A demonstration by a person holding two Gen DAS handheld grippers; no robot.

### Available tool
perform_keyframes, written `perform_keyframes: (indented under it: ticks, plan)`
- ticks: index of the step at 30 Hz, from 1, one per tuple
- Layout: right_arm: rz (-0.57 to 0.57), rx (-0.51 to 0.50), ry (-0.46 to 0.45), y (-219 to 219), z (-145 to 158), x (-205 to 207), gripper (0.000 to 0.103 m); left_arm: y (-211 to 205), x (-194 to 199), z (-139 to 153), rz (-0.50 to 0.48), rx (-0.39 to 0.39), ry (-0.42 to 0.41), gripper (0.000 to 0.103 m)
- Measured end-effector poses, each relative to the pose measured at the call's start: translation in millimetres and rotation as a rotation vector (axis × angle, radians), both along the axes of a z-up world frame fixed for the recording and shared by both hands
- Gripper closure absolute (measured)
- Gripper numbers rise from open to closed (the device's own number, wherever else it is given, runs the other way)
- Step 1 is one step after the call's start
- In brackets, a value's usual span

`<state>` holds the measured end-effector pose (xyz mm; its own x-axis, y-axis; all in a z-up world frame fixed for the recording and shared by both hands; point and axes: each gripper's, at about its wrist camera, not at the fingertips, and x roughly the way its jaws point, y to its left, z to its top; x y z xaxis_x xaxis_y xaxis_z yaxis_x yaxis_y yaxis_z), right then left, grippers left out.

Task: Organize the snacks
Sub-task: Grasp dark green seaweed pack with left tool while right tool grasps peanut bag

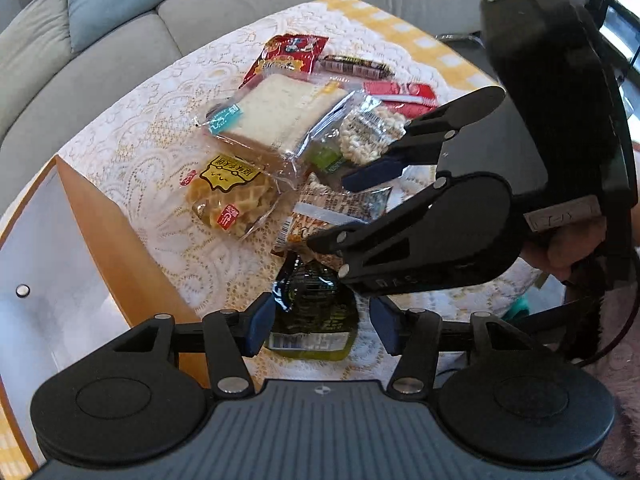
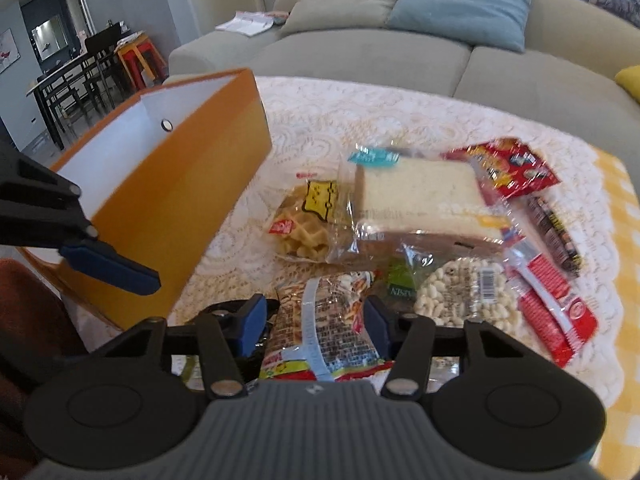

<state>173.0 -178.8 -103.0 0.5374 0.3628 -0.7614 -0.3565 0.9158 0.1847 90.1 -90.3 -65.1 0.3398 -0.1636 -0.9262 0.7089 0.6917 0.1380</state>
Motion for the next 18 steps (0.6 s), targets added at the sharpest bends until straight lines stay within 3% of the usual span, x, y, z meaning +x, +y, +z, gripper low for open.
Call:
perform_keyframes:
  ticks: [2,6,9,18]
  plan:
    - [0.003,0.005,0.018,1,-8,4,0.05,-3,2,-7,-0.008,0.022,0.001,0.039]
    - [-0.003,0.0,0.044,-4,-17,5,0.062,-11,3,-19,-0.024,0.071,-0.018,0.039]
    - [-0.011,0.028,0.079,-16,-15,3,0.065,-19,5,-29,-0.036,0.116,-0.025,0.039]
    - [-0.033,0.128,0.132,-39,-20,-1,0.065,-34,21,-55,-0.037,0.199,-0.009,0.039]
